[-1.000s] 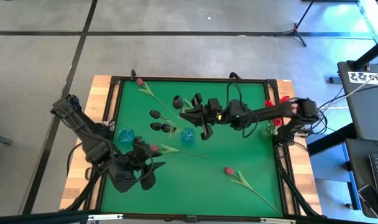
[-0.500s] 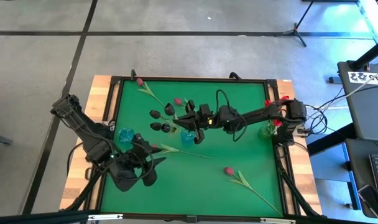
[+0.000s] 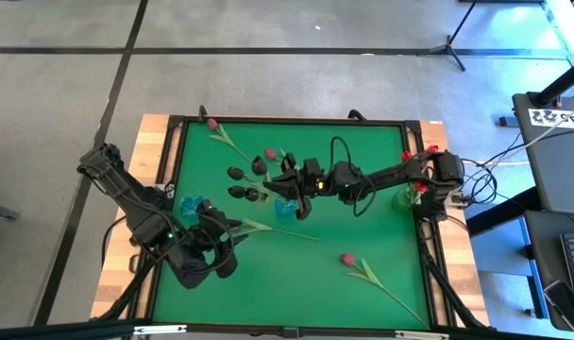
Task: Sort flowers into vase by color
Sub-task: Put the black flower into the right blue flower vase
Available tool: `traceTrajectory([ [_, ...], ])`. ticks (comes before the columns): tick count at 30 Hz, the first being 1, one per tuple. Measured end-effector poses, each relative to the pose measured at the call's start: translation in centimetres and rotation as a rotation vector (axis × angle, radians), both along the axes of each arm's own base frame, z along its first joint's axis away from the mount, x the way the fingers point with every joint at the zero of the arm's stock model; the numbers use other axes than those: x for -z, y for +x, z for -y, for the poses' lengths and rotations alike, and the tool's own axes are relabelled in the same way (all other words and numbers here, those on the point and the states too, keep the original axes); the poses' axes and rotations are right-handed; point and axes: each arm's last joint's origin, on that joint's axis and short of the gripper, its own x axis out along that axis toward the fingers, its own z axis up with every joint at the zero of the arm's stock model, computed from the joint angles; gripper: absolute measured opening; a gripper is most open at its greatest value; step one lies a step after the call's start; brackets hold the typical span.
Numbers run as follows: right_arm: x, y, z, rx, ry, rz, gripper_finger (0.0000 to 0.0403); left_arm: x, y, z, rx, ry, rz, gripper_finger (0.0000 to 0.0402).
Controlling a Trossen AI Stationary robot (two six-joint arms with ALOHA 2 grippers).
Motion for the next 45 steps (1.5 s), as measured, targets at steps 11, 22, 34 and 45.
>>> traceTrajectory([
  [11, 0.8, 0.3, -1.0, 0.007, -0.022, -0.086, 0.0006, 0.0, 0.0, 0.0, 0.005, -0.005, -0.009, 0.0163],
  [22, 1.3, 0.5, -1.1, -0.017, -0.039, -0.154, 0.0017, 0.1, -0.2, 0.2, 0.029, -0.024, -0.036, 0.0163],
  [34, -0.3, -0.8, -1.0, 0.034, -0.213, -0.320, 0.0019, 0.2, -0.3, 0.1, 0.031, -0.016, -0.052, 0.0163],
  [45, -0.9, -1.8, -0.8, 0.111, -0.294, -0.430, 0.0076, 0.3, -0.4, 0.0, 0.032, -0.007, -0.066, 0.0163],
])
